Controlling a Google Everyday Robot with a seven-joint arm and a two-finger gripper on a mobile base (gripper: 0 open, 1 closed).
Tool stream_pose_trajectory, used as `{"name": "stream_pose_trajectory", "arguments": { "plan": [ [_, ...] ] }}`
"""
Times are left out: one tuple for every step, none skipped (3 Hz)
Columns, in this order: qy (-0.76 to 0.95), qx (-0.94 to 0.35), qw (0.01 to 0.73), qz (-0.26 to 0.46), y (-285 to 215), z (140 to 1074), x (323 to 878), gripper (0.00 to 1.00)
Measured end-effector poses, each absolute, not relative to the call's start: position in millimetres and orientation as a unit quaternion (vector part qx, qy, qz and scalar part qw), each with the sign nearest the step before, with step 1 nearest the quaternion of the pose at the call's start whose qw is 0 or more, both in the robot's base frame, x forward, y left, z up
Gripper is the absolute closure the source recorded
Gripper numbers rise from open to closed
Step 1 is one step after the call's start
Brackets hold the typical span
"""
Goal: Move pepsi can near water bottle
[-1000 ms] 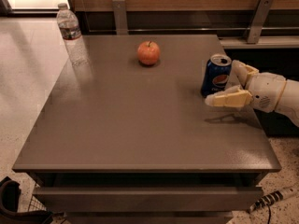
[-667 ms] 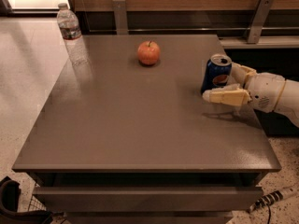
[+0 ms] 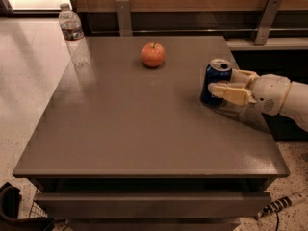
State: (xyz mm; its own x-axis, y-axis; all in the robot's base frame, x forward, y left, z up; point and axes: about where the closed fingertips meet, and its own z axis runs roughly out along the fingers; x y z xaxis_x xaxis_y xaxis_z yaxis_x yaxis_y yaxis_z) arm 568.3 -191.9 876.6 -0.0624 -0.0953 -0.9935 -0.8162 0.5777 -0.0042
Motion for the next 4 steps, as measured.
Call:
{"name": "stream_pose_trajectory", "arguments": {
  "plan": [
    [0.661, -0.346, 0.591, 0.306, -189.2, 877.0, 568.6, 0.87],
    [0.66, -0.347, 0.591, 0.307, -186.6, 877.5, 568.9, 1.0],
    [0.66, -0.349, 0.59, 0.307, -184.8, 879.4, 571.1, 1.0],
    [0.653, -0.374, 0.584, 0.304, -165.9, 899.8, 595.9, 1.0]
  ]
}}
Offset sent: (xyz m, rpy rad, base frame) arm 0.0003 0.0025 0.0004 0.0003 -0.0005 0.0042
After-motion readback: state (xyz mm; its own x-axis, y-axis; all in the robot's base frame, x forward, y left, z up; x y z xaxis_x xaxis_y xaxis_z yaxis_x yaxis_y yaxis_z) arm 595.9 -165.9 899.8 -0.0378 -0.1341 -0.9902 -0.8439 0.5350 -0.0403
